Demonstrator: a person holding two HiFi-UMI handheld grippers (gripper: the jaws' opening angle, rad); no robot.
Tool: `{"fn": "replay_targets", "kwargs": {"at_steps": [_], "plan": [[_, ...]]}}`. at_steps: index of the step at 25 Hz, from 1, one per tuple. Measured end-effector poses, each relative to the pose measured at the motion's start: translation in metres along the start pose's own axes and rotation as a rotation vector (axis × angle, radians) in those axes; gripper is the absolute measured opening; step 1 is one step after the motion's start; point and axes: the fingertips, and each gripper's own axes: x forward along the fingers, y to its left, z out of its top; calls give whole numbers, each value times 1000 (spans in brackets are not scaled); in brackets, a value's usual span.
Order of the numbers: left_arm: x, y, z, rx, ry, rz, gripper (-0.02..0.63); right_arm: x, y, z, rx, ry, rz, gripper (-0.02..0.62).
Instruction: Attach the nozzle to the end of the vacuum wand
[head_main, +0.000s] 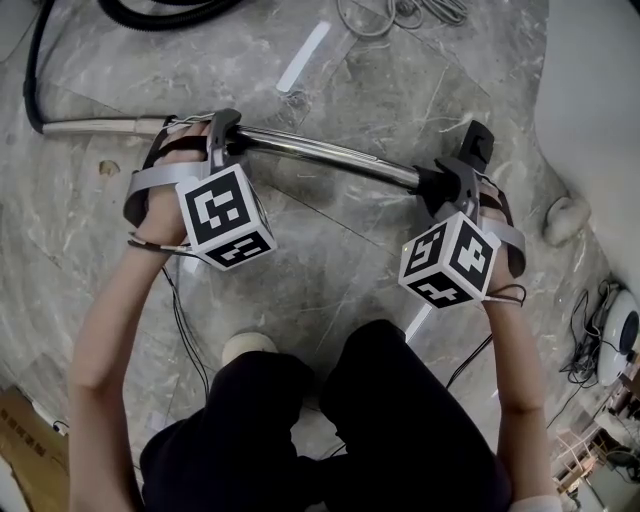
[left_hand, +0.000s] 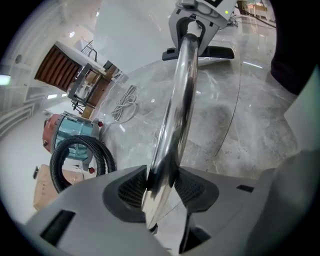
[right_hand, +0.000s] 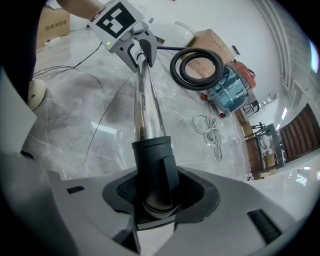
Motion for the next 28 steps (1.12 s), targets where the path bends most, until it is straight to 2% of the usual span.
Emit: {"fn": "replay_targets", "kwargs": {"at_steps": [7,11,14,17,20,24,28], "plan": [[0,-3,14,-17,-18,20,175,6,-9,-18,-4,141,-78,186],[4,-7,14,-53,-21,-14,176,8,1,-21,47,67,-12,186],[10,-6,10,-82,7,-9,179,7,8,-19,156,9,25,186],[13,1,10,-63,6,2,181,4,8,-12,257,-49,64,184],[10,0,11,-13,-18,-14,178,4,5,-12,192,-53,58,184],[8,1,11,12,-6,-15,176,4,2,-12,80,-9,28,184],[11,0,12,48,17,0,172,-2,-1,-11,54,21,-14,183]]}}
